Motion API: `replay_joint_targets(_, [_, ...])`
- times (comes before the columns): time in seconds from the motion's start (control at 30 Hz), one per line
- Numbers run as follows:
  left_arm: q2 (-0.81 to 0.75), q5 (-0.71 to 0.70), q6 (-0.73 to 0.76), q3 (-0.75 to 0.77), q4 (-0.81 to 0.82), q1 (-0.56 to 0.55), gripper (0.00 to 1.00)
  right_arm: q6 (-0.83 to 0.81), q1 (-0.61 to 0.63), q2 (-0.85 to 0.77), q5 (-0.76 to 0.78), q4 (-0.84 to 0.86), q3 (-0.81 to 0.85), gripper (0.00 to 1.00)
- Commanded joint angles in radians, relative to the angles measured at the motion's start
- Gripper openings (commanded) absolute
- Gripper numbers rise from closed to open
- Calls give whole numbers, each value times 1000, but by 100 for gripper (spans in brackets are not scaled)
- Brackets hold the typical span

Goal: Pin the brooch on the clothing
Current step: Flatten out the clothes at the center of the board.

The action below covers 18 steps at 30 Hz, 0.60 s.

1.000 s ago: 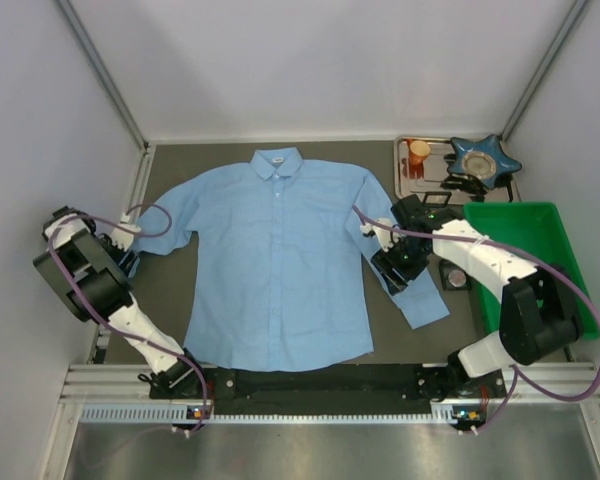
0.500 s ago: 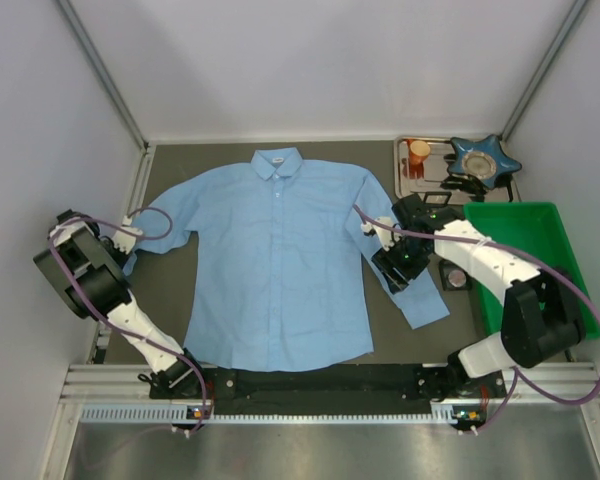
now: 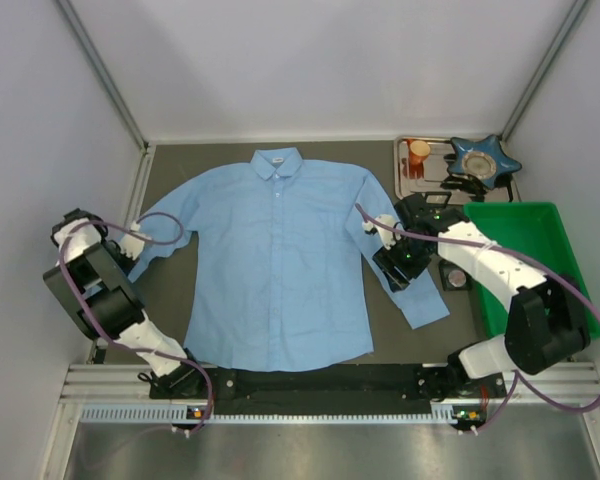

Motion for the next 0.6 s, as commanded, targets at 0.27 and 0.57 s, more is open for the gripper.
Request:
replay_joint_targets(0.27, [58, 68, -216, -71, -23, -76, 0, 12, -8, -75, -14, -10, 48, 64])
replay_joint_targets(0.57, [-69, 255, -220, 120, -257, -121, 63, 10, -8, -190, -44, -30, 142, 87])
